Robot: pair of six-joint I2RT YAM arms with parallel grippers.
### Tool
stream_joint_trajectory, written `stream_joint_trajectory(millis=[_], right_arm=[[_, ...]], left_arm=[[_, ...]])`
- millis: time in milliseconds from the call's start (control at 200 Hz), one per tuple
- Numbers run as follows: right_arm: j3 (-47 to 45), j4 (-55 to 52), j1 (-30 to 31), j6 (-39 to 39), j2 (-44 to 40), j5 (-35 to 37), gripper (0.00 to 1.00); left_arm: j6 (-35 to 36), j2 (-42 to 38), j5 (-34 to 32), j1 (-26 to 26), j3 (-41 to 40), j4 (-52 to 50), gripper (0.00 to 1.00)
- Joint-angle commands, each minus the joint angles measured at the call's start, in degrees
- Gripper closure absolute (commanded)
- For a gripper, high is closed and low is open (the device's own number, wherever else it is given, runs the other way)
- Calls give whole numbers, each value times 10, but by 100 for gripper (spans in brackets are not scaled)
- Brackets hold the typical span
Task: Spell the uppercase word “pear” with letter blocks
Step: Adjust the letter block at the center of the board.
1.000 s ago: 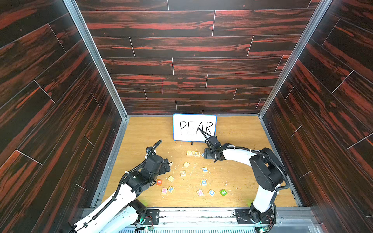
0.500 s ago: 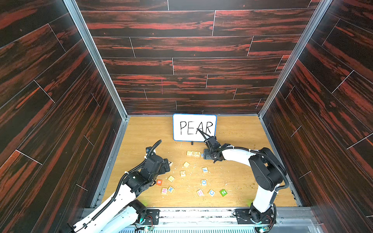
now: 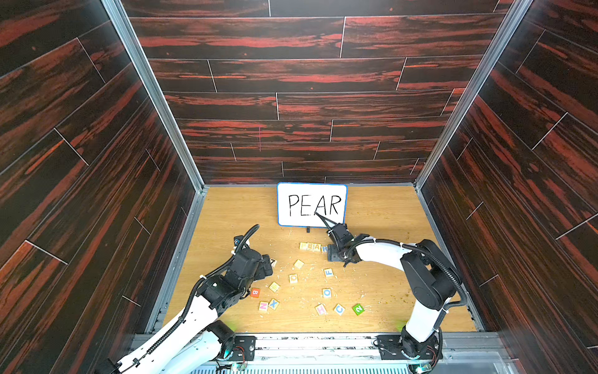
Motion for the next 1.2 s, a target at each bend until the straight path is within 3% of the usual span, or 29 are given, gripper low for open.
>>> stream_joint_trajectory(millis=[0,516,862,1198], right_arm=[[2,-4,7,15,-10,-1,19],[44,14,3,18,33,3,19],[13,9,2,17,-20,8,19],[-10,20,-61,-2,-40,4,18]], left_arm=[[-3,-2,-5,2,16,4,1],[-6,-18,-13,2,10,-6,1],[-5,-12,-10,2,9,1,1],[-4,3,-3,2,11,15,1]])
